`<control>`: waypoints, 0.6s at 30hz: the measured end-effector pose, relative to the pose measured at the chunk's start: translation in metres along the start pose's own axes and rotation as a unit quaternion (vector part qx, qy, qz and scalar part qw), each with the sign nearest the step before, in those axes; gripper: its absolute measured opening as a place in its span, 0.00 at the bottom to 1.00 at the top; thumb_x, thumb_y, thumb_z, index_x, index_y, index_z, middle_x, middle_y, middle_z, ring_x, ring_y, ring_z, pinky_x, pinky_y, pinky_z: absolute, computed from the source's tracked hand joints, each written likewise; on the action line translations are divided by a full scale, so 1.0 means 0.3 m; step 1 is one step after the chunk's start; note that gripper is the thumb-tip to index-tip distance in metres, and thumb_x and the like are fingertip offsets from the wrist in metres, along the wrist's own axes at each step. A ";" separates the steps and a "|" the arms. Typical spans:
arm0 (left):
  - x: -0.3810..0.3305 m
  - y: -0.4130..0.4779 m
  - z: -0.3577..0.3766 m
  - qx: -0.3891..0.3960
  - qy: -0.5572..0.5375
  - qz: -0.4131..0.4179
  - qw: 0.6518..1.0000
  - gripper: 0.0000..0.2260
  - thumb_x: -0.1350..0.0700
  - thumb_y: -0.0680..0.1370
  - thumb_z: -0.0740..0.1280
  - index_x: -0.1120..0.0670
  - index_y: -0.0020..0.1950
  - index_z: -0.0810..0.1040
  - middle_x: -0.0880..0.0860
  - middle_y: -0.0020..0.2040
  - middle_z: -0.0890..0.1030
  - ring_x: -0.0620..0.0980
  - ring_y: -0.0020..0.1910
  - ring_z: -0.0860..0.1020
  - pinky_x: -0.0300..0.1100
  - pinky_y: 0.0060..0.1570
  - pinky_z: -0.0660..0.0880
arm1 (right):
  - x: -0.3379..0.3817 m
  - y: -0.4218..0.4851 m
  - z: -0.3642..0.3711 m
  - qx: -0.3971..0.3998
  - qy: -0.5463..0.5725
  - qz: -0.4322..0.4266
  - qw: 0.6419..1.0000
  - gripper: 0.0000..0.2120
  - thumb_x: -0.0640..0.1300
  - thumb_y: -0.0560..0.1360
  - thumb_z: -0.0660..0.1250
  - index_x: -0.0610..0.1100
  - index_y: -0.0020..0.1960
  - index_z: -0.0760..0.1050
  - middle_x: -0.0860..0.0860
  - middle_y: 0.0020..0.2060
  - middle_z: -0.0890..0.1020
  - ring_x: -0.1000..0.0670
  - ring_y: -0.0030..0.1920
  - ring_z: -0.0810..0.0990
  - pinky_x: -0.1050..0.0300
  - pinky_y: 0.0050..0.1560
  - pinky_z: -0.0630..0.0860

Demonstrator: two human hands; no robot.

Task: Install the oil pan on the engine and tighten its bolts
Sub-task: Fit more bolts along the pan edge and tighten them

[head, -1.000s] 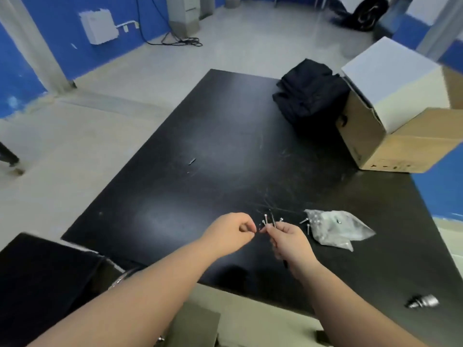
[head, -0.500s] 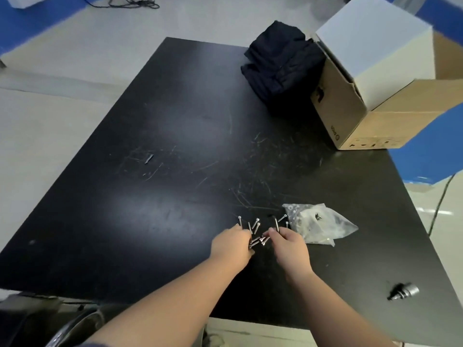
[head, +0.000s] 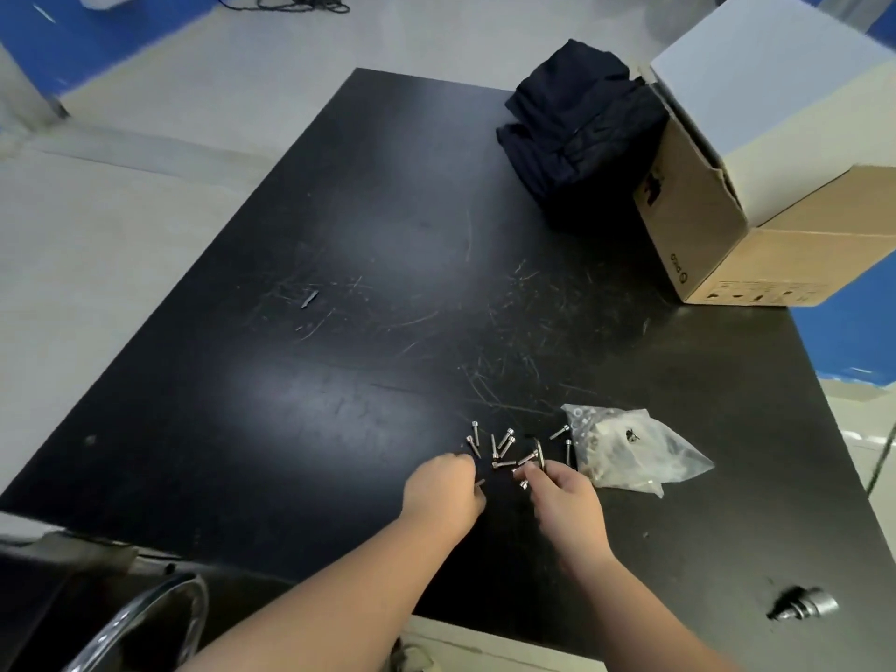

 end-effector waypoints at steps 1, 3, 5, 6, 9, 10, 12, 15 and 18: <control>0.033 -0.014 -0.010 -0.001 -0.039 -0.026 0.999 0.07 0.53 0.75 0.64 0.53 0.50 0.77 0.52 0.50 0.79 0.53 0.49 0.77 0.41 0.40 0.68 | -0.005 -0.003 0.013 0.004 0.000 -0.001 1.000 0.12 0.46 0.76 0.63 0.47 0.36 0.80 0.55 0.20 0.66 0.54 0.24 0.63 0.56 0.29 0.60; 0.110 -0.053 -0.023 -0.001 -0.165 -0.086 0.983 0.06 0.54 0.74 0.66 0.51 0.50 0.79 0.50 0.48 0.81 0.50 0.47 0.79 0.40 0.42 0.74 | -0.015 -0.009 0.039 0.011 0.000 0.001 1.000 0.13 0.46 0.77 0.62 0.46 0.37 0.80 0.55 0.20 0.67 0.53 0.25 0.64 0.56 0.29 0.61; 0.183 -0.115 -0.016 0.017 -0.341 -0.144 0.929 0.09 0.58 0.75 0.67 0.54 0.54 0.78 0.52 0.46 0.81 0.50 0.42 0.80 0.41 0.42 0.77 | -0.013 -0.022 0.070 0.021 0.004 -0.002 1.000 0.13 0.47 0.77 0.62 0.46 0.37 0.80 0.55 0.20 0.68 0.53 0.26 0.66 0.56 0.30 0.61; 0.216 -0.160 -0.008 0.028 -0.433 -0.172 0.884 0.10 0.61 0.75 0.66 0.57 0.56 0.77 0.54 0.43 0.80 0.48 0.37 0.79 0.40 0.38 0.77 | -0.003 -0.034 0.094 0.032 0.008 -0.006 0.999 0.14 0.47 0.77 0.62 0.45 0.37 0.80 0.55 0.21 0.69 0.53 0.26 0.66 0.56 0.30 0.61; 0.309 -0.332 0.000 0.037 -0.631 -0.232 0.739 0.05 0.68 0.75 0.65 0.64 0.50 0.78 0.56 0.33 0.78 0.46 0.27 0.76 0.37 0.29 0.75 | 0.060 -0.109 0.221 0.107 0.037 -0.024 0.993 0.15 0.45 0.78 0.62 0.41 0.37 0.79 0.53 0.21 0.67 0.54 0.23 0.64 0.59 0.25 0.60; 0.339 -0.396 0.000 0.034 -0.673 -0.240 0.699 0.04 0.69 0.75 0.65 0.65 0.48 0.78 0.56 0.32 0.78 0.47 0.26 0.77 0.38 0.30 0.76 | 0.093 -0.149 0.279 0.143 0.044 -0.032 0.988 0.15 0.44 0.79 0.62 0.39 0.37 0.78 0.52 0.21 0.68 0.54 0.22 0.64 0.60 0.24 0.60; 0.404 -0.527 -0.008 0.015 -0.730 -0.249 0.636 0.04 0.70 0.75 0.65 0.67 0.47 0.78 0.58 0.31 0.79 0.49 0.28 0.78 0.39 0.30 0.77 | 0.162 -0.248 0.407 0.218 0.045 -0.053 0.973 0.16 0.43 0.79 0.62 0.37 0.36 0.78 0.50 0.22 0.70 0.53 0.22 0.66 0.61 0.22 0.63; 0.489 -0.717 -0.043 -0.040 -0.798 -0.248 0.547 0.04 0.71 0.73 0.66 0.68 0.46 0.79 0.61 0.33 0.79 0.52 0.28 0.79 0.40 0.29 0.77 | 0.261 -0.430 0.593 0.325 0.051 -0.078 0.941 0.17 0.42 0.79 0.62 0.39 0.33 0.79 0.48 0.24 0.74 0.50 0.25 0.72 0.58 0.27 0.71; 0.562 -0.900 -0.076 -0.114 -0.846 -0.253 0.454 0.03 0.70 0.71 0.66 0.66 0.41 0.80 0.61 0.32 0.79 0.52 0.28 0.79 0.41 0.28 0.79 | 0.362 -0.642 0.747 0.423 0.020 -0.149 0.894 0.17 0.43 0.78 0.62 0.41 0.34 0.81 0.50 0.26 0.77 0.52 0.30 0.75 0.59 0.35 0.75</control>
Point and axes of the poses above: each hand's wrist, its own y-axis towards the middle knuckle, its own z-axis out of the palm, x = y × z, the point moved 9 cm from there along y, towards the middle knuckle
